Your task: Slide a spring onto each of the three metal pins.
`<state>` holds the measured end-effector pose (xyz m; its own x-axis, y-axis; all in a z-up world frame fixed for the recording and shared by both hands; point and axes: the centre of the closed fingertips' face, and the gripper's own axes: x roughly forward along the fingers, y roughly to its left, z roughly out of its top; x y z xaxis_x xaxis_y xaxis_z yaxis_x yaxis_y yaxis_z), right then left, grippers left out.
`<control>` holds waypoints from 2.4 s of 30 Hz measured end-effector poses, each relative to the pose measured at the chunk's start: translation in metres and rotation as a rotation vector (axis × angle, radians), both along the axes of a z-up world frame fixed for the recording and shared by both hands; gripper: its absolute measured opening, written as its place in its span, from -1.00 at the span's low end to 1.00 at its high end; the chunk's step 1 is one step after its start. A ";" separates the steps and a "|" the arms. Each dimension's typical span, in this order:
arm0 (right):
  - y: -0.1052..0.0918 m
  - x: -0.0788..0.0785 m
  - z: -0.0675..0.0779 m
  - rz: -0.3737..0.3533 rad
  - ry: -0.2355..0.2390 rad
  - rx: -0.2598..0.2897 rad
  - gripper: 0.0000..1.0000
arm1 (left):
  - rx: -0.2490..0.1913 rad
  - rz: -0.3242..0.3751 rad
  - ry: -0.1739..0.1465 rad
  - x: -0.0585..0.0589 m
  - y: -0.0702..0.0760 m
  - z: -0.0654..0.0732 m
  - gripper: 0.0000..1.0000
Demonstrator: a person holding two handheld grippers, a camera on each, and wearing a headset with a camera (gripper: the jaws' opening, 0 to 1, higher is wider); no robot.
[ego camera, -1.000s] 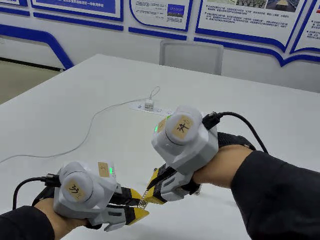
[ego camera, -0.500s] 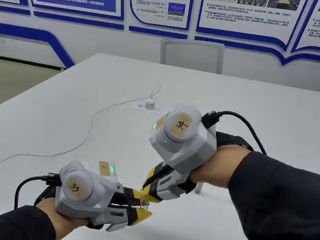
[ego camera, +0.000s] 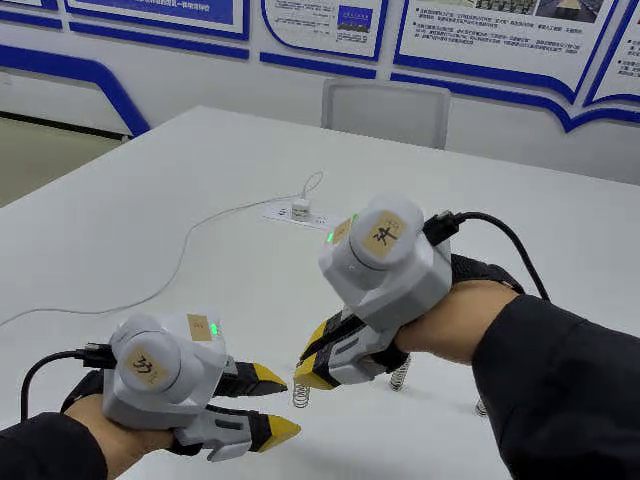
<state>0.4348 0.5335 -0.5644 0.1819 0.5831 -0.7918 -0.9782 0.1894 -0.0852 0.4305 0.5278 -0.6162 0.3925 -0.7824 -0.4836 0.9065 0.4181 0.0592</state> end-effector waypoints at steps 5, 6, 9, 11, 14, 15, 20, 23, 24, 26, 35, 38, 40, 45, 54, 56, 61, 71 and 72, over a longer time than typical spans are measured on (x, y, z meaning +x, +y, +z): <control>-0.006 0.012 0.007 -0.029 -0.018 0.007 -0.77 | -0.007 0.026 0.004 0.004 0.003 0.001 -0.32; -0.007 0.014 0.008 -0.034 -0.021 0.008 -0.77 | -0.009 0.030 0.006 0.004 0.004 0.001 -0.29; -0.011 0.024 0.012 -0.059 -0.038 0.013 -0.77 | -0.018 0.044 0.008 0.006 0.005 0.002 -0.25; -0.014 0.032 0.015 -0.078 -0.052 0.017 -0.77 | -0.022 0.053 0.009 0.007 0.006 0.002 -0.23; -0.016 0.047 0.018 -0.112 -0.069 0.033 -0.77 | -0.030 0.073 0.016 0.010 0.009 0.003 -0.16; -0.017 0.050 0.018 -0.120 -0.075 0.036 -0.77 | -0.031 0.079 0.016 0.011 0.010 0.003 -0.13; -0.019 0.072 0.014 -0.169 -0.083 0.057 -0.77 | -0.041 0.101 0.024 0.014 0.012 0.003 -0.09; -0.018 0.081 0.011 -0.194 -0.085 0.069 -0.77 | -0.051 0.109 0.029 0.014 0.012 0.005 -0.06; -0.018 0.083 0.008 -0.198 -0.083 0.069 -0.77 | -0.053 0.110 0.029 0.014 0.012 0.005 -0.05; -0.016 0.085 0.004 -0.200 -0.081 0.065 -0.77 | -0.055 0.111 0.030 0.014 0.012 0.005 -0.04; -0.011 0.091 -0.012 -0.203 -0.061 0.044 -0.77 | -0.067 0.118 0.033 0.015 0.013 0.006 -0.01; -0.010 0.092 -0.015 -0.203 -0.054 0.040 -0.77 | -0.066 0.111 0.032 0.015 0.012 0.006 -0.01; -0.010 0.093 -0.019 -0.206 -0.051 0.034 -0.77 | -0.065 0.107 0.033 0.014 0.011 0.005 -0.02; -0.013 0.094 -0.024 -0.210 -0.048 0.022 -0.77 | -0.068 0.105 0.033 0.014 0.011 0.005 -0.02; -0.012 0.097 -0.039 -0.220 -0.031 0.016 -0.77 | -0.069 0.103 0.035 0.014 0.010 0.005 -0.02; -0.011 0.097 -0.043 -0.220 -0.027 0.012 -0.77 | -0.067 0.101 0.035 0.013 0.010 0.004 -0.02; -0.010 0.098 -0.054 -0.224 -0.013 0.003 -0.77 | -0.062 0.102 0.037 0.013 0.010 0.004 -0.02; -0.010 0.098 -0.074 -0.239 0.009 -0.012 -0.77 | -0.060 0.108 0.040 0.014 0.011 0.003 -0.02; -0.011 0.097 -0.077 -0.240 0.011 -0.016 -0.76 | -0.061 0.109 0.040 0.014 0.011 0.003 -0.02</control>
<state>0.5318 0.5227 -0.6409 0.3049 0.5113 -0.8035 -0.9062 0.4153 -0.0796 0.4443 0.5388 -0.6132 0.4577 -0.7648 -0.4534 0.8568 0.5157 -0.0050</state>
